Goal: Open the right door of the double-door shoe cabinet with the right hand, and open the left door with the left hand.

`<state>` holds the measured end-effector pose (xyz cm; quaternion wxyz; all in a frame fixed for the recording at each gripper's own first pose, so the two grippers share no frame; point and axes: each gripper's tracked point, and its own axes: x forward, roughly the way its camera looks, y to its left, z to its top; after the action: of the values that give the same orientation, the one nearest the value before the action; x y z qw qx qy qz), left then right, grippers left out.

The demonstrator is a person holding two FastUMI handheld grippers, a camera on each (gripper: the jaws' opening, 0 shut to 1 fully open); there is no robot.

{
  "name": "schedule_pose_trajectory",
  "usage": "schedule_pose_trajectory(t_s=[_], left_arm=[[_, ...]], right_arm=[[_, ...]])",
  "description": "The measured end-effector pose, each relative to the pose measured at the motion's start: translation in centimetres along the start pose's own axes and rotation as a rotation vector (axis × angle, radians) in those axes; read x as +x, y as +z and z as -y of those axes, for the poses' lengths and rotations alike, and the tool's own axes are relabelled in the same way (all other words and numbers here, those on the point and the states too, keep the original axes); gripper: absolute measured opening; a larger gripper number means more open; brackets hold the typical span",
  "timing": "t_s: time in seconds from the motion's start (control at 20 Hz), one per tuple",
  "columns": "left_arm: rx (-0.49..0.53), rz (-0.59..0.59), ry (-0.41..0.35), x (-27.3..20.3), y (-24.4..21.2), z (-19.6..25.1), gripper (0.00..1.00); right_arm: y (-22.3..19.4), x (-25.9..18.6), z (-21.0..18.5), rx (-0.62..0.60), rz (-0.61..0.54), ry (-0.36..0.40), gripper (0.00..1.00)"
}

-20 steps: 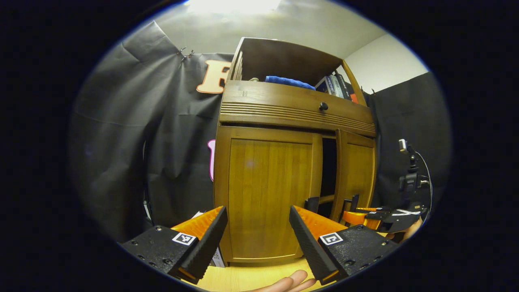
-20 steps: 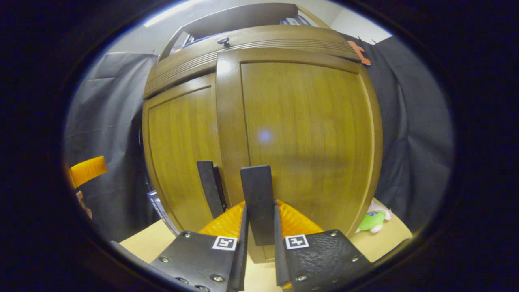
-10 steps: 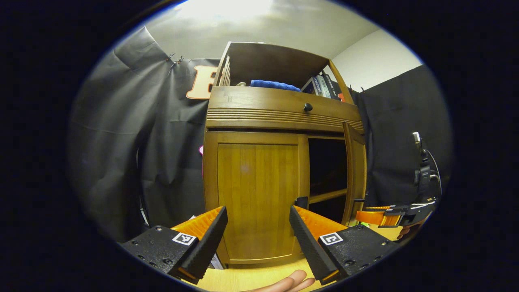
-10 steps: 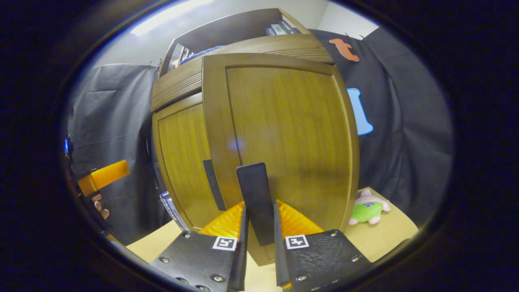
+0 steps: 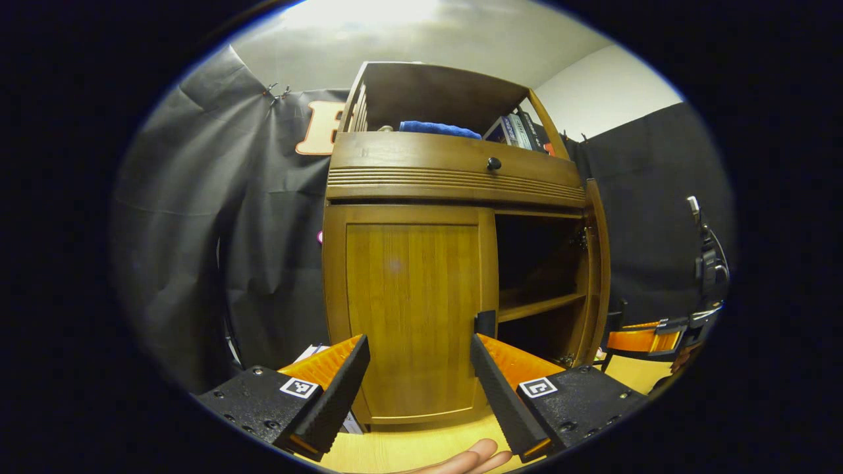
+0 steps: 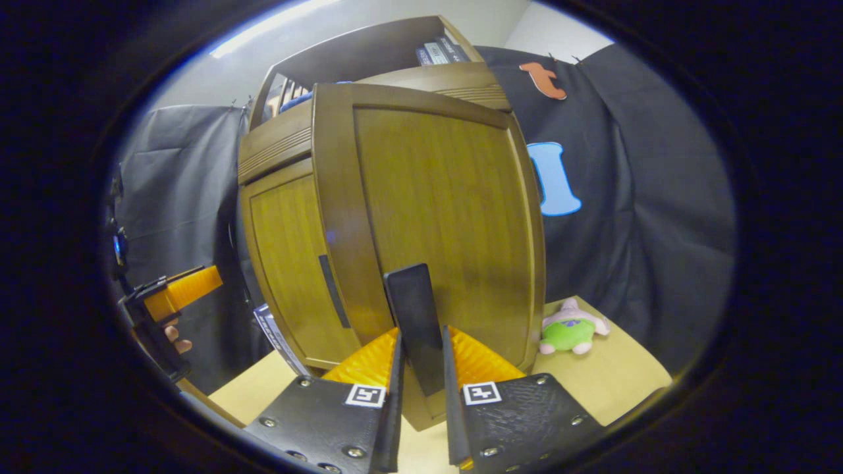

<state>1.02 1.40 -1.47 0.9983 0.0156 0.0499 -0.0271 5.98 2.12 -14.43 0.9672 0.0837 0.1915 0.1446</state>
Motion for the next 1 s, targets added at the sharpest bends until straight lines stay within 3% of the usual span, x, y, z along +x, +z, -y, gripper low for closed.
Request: schedule_pose_trajectory(t_s=[0.35, 0.6, 0.7, 0.75, 0.8, 1.0], left_arm=[[-0.024, 0.029, -0.012, -0.3, 0.9, 0.4, 0.92], [-0.029, 0.019, -0.018, -0.3, 0.7, 1.1, 0.92], [-0.029, 0.002, -0.029, -0.4, 0.1, 2.3, 0.92], [-0.029, -0.006, -0.033, -0.2, -0.1, 2.4, 0.92], [-0.026, -0.01, -0.037, -0.1, -0.2, 2.6, 0.92], [0.006, -0.006, -0.031, 0.1, -0.2, 2.9, 0.92]], right_arm=[[0.5, -3.6, 4.2, -0.026, 0.038, -0.08, 0.31], [2.0, -5.5, 6.4, -0.116, 0.097, -0.161, 0.28], [2.8, -4.7, 6.5, -0.136, 0.131, -0.149, 0.28], [2.4, -4.7, 7.2, -0.131, 0.131, -0.18, 0.28], [2.7, -6.6, 7.3, -0.115, 0.133, -0.176, 0.02], [3.2, -7.5, 10.5, -0.108, 0.143, -0.236, 0.02]])
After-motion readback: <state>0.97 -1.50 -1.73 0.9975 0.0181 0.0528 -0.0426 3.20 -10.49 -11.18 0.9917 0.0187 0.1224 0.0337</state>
